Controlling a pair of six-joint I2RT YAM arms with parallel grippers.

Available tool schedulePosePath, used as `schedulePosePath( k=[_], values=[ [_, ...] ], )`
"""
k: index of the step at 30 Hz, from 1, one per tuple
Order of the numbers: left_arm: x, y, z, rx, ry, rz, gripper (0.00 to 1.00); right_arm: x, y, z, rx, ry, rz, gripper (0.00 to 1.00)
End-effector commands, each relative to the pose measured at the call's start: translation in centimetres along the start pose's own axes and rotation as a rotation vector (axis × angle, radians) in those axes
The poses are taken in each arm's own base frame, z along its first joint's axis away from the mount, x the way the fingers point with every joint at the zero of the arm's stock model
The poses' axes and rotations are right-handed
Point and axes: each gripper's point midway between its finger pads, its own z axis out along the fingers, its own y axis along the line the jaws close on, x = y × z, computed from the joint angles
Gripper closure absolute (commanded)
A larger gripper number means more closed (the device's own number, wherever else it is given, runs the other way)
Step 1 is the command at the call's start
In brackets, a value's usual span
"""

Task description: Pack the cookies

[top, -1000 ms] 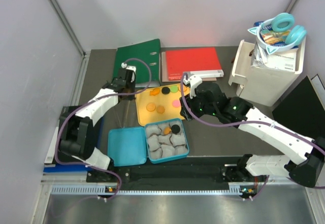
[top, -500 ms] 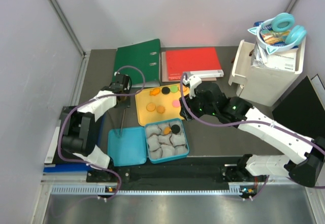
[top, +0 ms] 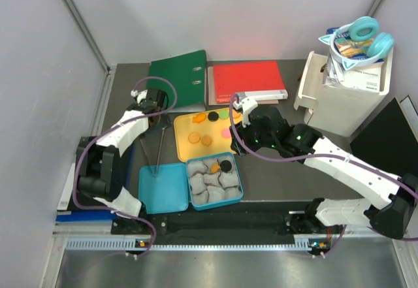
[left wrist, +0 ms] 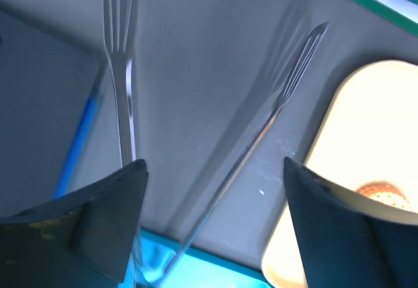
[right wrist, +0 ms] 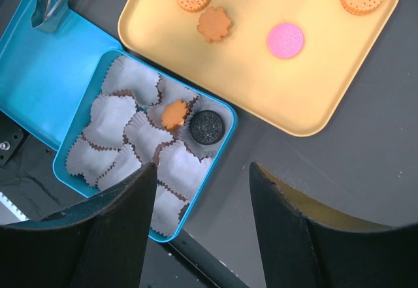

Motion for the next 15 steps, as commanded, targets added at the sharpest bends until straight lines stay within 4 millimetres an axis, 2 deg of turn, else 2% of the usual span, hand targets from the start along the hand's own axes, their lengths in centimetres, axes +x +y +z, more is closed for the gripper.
schedulePosePath(
  k=[1, 4, 6, 11, 15],
  values=[
    [1.6, -0.1, -2.3, -0.015, 0.024, -0.174, 0.01, -1.4, -0.1, 0.1, 0.002, -0.042, 0.018, 0.41],
    [4.3, 0.1, -2.5, -0.012, 0.035, -0.189, 0.01, -1.3, -0.1, 0.2, 0.001, -0.041, 0.018, 0.41],
    [4.3, -0.4, -2.8, 0.02, 0.01, -0.199, 0.01, -1.4, -0.1, 0.2, -0.001, -0.042, 0.02, 0.41],
    [5.3, 1.2, -2.5, -0.058, 0.023, -0.183, 0.01, -1.2, 0.1, 0.3, -0.011, -0.035, 0.021, 0.41],
    [4.6, 2.0, -3.5, -0.056, -0.018, -0.182, 0.01, -1.0, 0.2, 0.3, -0.016, -0.031, 0.021, 0.41]
  ],
)
